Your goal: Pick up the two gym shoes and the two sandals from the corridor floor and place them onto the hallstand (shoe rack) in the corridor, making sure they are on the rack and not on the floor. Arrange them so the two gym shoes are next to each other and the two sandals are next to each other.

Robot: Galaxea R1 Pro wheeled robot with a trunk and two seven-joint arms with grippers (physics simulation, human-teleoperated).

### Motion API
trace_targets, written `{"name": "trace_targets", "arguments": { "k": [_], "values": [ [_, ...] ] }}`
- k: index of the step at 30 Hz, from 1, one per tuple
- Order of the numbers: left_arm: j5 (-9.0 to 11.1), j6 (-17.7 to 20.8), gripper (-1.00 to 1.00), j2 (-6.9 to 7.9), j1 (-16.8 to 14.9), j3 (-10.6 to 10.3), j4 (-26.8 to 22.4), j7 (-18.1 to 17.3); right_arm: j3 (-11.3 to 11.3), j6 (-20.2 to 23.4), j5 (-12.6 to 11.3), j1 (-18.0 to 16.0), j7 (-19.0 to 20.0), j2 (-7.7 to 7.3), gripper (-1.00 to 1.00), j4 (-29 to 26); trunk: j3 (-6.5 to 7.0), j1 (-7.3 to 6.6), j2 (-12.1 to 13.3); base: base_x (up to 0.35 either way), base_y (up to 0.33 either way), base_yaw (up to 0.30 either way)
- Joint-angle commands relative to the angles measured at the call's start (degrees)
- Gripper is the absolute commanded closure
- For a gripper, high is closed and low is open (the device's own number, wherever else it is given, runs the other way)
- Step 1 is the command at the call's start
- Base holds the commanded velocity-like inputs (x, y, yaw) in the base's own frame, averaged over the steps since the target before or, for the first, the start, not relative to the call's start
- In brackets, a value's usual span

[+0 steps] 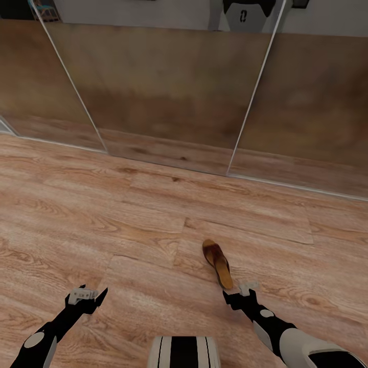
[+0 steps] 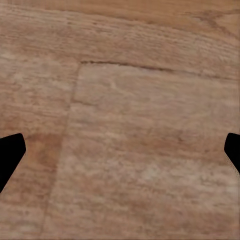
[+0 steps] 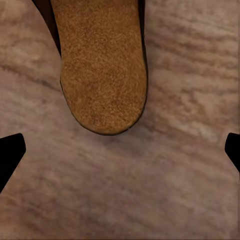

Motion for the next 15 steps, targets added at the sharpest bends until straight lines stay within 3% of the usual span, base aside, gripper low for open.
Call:
{"name": "trace_targets", "arguments": {
  "k": [1,5,15],
  "values": [
    [-0.6,-0.3,-1.00,-0.03,-0.1,0.3,0.0,-0.3,0.4,-0.2,0.0,0.0,0.0,-0.03,-1.00,0.1,-0.03,0.02,0.0,0.260,0.000,0.000],
    [-0.6,-0.3,-1.00,-0.04,-0.1,0.3,0.0,-0.3,0.4,-0.2,0.0,0.0,0.0,-0.02,-1.00,0.1,-0.04,0.02,0.0,0.120,0.000,0.000],
    [-0.6,-0.3,-1.00,-0.04,-0.1,0.3,0.0,-0.3,0.4,-0.2,0.0,0.0,0.0,0.00,-1.00,0.1,-0.04,0.02,0.0,0.010,0.000,0.000]
  ]
}}
